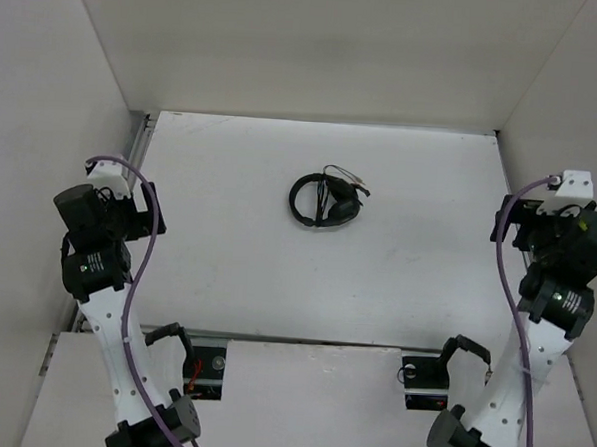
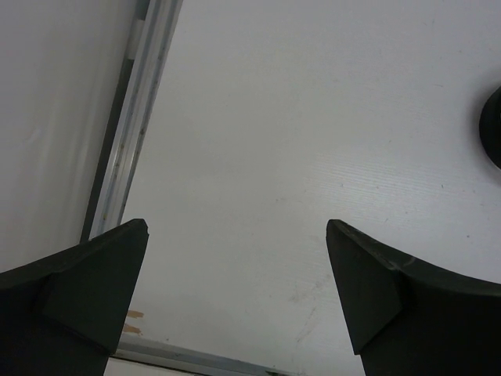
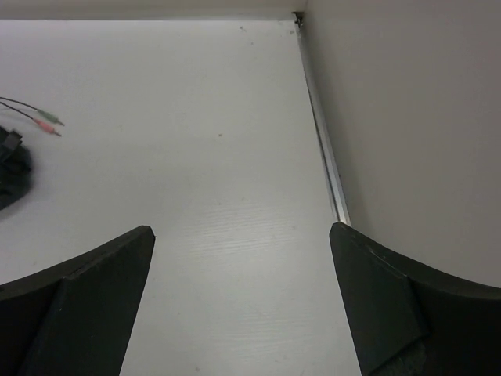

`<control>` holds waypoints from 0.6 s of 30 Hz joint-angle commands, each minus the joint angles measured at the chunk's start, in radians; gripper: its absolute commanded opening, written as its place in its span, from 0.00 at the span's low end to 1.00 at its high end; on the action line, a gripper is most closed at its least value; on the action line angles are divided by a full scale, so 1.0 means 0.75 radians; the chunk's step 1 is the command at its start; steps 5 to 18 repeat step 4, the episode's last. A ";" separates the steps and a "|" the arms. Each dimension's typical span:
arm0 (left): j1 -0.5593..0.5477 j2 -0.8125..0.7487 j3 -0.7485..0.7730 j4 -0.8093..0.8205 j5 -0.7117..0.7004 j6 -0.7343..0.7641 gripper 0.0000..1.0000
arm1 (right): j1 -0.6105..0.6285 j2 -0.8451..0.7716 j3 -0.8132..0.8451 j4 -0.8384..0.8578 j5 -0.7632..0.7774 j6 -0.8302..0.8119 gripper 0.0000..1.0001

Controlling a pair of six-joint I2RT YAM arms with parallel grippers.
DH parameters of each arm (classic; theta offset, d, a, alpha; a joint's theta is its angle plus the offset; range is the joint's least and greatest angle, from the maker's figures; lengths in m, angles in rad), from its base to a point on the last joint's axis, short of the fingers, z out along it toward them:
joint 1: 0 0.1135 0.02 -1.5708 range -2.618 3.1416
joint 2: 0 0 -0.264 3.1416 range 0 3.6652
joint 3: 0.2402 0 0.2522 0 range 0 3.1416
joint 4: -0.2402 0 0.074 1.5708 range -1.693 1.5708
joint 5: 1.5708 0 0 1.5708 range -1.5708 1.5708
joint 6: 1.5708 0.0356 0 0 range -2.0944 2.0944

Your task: Wrap the headphones

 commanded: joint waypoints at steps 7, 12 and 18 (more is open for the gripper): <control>0.029 0.007 -0.013 0.035 0.033 0.009 1.00 | 0.116 -0.102 -0.194 0.337 0.241 0.002 1.00; 0.029 0.007 -0.013 0.035 0.033 0.009 1.00 | 0.116 -0.102 -0.194 0.337 0.241 0.002 1.00; 0.029 0.007 -0.013 0.035 0.033 0.009 1.00 | 0.116 -0.102 -0.194 0.337 0.241 0.002 1.00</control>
